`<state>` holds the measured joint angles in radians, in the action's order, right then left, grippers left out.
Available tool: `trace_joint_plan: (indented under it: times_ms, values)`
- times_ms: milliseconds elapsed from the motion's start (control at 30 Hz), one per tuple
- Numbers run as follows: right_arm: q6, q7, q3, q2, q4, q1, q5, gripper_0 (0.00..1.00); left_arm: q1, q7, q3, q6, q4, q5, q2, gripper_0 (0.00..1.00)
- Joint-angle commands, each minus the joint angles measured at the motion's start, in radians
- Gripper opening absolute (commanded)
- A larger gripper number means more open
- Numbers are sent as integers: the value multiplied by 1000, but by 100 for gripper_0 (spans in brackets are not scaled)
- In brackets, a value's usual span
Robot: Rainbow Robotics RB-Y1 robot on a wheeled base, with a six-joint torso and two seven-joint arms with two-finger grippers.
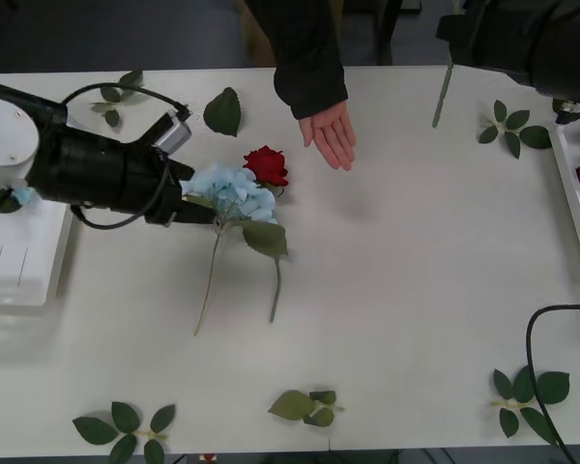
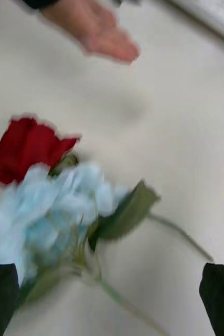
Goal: Place the red flowers into the right box and the blue flowers into the left box. If a person shows an open palm, hand one flower to the person first, then continue sorting.
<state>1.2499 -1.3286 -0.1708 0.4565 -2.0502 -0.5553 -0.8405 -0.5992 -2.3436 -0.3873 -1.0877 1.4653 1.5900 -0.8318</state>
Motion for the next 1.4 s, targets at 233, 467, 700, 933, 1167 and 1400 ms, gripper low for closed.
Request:
trace_joint_plan:
  times_ms: [233, 467, 700, 933, 1167, 1400]
  values:
    - [-63, 470, 490, -35, -323, -26, 709, 0, -41, 484, 292, -448, 18, -435, 129, 100]
    - [-239, 638, 728, -55, -180, -31, 1072, 0, -44, 764, 232, -505, 21, -667, 163, 100]
    - [-375, 687, 775, -96, -27, -32, 1210, 0, -71, 980, 128, -505, 26, -835, 183, 100]
    - [-405, 704, 775, -101, 9, -31, 1223, 0, -74, 992, 123, -505, 24, -844, 187, 100]
    - [-405, 718, 775, -94, 9, -31, 1221, 0, -74, 989, 123, -497, 26, -843, 189, 100]
    - [-405, 723, 775, -93, 9, -31, 1221, 0, -74, 986, 123, -489, 29, -837, 189, 100]
